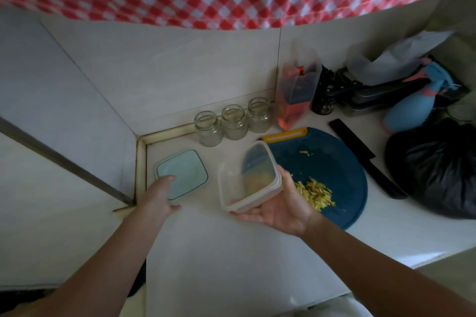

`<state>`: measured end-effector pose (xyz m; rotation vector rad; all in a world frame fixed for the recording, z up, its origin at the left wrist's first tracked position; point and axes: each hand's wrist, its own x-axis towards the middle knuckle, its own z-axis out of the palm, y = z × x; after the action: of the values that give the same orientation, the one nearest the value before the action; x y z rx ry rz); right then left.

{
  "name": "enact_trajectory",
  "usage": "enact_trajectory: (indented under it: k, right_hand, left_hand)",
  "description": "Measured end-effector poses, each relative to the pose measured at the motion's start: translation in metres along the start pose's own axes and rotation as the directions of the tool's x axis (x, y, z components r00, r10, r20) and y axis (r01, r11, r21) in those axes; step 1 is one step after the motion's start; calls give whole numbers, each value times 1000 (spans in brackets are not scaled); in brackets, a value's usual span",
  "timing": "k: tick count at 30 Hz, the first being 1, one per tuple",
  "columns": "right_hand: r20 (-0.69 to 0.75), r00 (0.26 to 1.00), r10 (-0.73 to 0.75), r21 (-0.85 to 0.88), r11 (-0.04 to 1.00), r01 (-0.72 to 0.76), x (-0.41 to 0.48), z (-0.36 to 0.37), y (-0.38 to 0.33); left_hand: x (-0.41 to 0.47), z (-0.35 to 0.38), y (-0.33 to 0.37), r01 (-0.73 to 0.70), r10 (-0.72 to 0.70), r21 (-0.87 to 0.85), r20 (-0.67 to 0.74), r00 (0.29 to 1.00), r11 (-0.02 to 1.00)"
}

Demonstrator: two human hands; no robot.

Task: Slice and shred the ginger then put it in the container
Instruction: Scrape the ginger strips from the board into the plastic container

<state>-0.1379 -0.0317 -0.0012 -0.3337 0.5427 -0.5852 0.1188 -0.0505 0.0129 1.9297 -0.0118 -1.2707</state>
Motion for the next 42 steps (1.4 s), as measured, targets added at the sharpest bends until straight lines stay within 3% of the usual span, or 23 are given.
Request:
enact_trajectory:
  k: [2, 6, 9, 11, 13, 16, 18, 21, 23, 24, 28, 32, 37, 39, 42]
  right_hand:
    - [-4, 1000, 16, -44, 999, -16, 5, 4, 0]
    - [-38, 995, 89, -122, 988, -93, 15, 8, -1]
    - [-149, 984, 100, -330, 933, -145, 10, 15, -11]
    - [-320, 947, -42, -468, 876, -119, 1, 7, -29]
    - [-520, 805, -285, -602, 791, -108, -14, -18, -47]
    - [-658, 462, -595, -741, 620, -257, -45, -64, -71]
    - [-682, 349, -643, -729, 560, -394, -58, -100, -84]
    - [-835, 225, -501, -542, 686, -485, -66, -139, -89]
    - [-865, 206, -457, -497, 726, -475, -67, -150, -85]
    - [-865, 196, -461, -495, 728, -474, -66, -154, -84]
    - [-876, 185, -446, -478, 743, -468, -63, -158, -87]
    - [-875, 191, -445, -484, 784, -390, -63, -155, -93]
    - [-889, 243, -389, -447, 853, -268, -61, -151, -98]
    - [-890, 297, -346, -421, 873, -246, -61, -158, -98]
    - [-904, 320, -285, -356, 914, -193, -64, -164, -96]
  left_hand:
    - [-18, 9, -4, 19, -26, 137, 48, 999, 990]
    - [-43, 34, -21, -117, 78, 101, 326, 942, 988]
    - [-32, 29, -32, -256, 223, 57, 336, 915, 965]
    - [-20, 17, -34, -317, 276, 111, 282, 919, 942]
    - [-4, 6, -41, -358, 304, 237, 237, 923, 903]
    - [15, 1, -47, -412, 358, 609, 215, 908, 678]
    - [11, 7, -42, -398, 373, 769, 223, 900, 500]
    - [-9, 27, -28, -465, 509, 820, 259, 821, 333]
    - [-22, 51, -17, -601, 582, 730, 347, 736, 325]
    - [-26, 67, -10, -641, 566, 682, 391, 726, 353]
    - [-25, 130, 12, -526, 322, 675, 416, 850, 517]
    - [9, 154, -5, -400, 139, 647, 416, 899, 649]
    - [8, 167, -11, -407, 144, 667, 414, 899, 624]
    - [11, 169, -10, -403, 142, 661, 412, 900, 634]
    - [20, 167, -12, -380, 140, 635, 396, 908, 672]
